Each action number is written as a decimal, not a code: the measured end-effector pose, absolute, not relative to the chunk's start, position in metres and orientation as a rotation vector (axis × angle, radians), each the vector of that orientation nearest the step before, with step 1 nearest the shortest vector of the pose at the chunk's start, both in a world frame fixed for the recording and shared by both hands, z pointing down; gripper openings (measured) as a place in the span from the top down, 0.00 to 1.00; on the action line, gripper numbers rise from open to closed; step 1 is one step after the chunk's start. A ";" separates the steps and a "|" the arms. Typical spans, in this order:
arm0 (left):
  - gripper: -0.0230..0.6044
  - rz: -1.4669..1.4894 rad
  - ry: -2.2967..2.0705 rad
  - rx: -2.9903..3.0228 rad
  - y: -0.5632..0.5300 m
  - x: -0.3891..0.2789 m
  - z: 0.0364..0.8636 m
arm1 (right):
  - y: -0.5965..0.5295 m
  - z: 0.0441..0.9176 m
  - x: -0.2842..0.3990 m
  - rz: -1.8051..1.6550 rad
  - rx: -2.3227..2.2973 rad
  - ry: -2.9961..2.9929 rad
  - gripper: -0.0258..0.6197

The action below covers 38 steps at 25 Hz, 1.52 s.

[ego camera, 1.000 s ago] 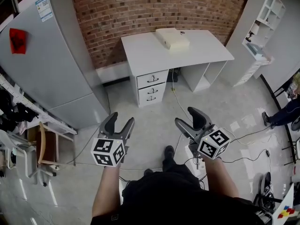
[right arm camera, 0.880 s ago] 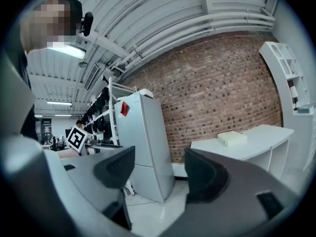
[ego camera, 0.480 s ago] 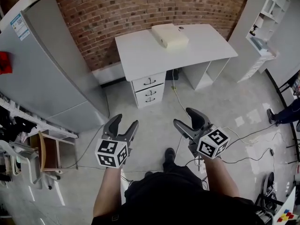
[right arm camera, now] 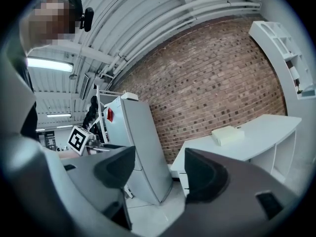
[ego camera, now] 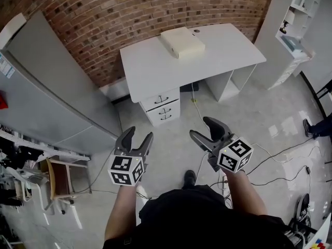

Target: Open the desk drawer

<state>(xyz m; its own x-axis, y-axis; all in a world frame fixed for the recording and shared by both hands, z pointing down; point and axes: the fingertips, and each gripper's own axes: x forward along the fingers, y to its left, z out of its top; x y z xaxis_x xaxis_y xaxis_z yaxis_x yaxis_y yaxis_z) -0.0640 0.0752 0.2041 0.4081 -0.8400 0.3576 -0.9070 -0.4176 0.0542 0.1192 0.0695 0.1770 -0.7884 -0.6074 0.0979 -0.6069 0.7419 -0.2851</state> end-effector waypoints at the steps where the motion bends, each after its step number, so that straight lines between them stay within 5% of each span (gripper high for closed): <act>1: 0.52 0.391 -1.536 2.431 0.069 -0.057 0.202 | 0.063 0.178 0.123 -0.482 -1.010 2.933 0.52; 19: 0.51 0.299 -1.483 2.406 0.021 -0.017 0.207 | 0.021 0.196 0.154 -0.528 -0.936 2.972 0.52; 38: 0.51 0.256 -1.340 2.442 -0.138 -0.091 0.256 | -0.133 0.239 0.036 -0.552 -0.902 3.223 0.52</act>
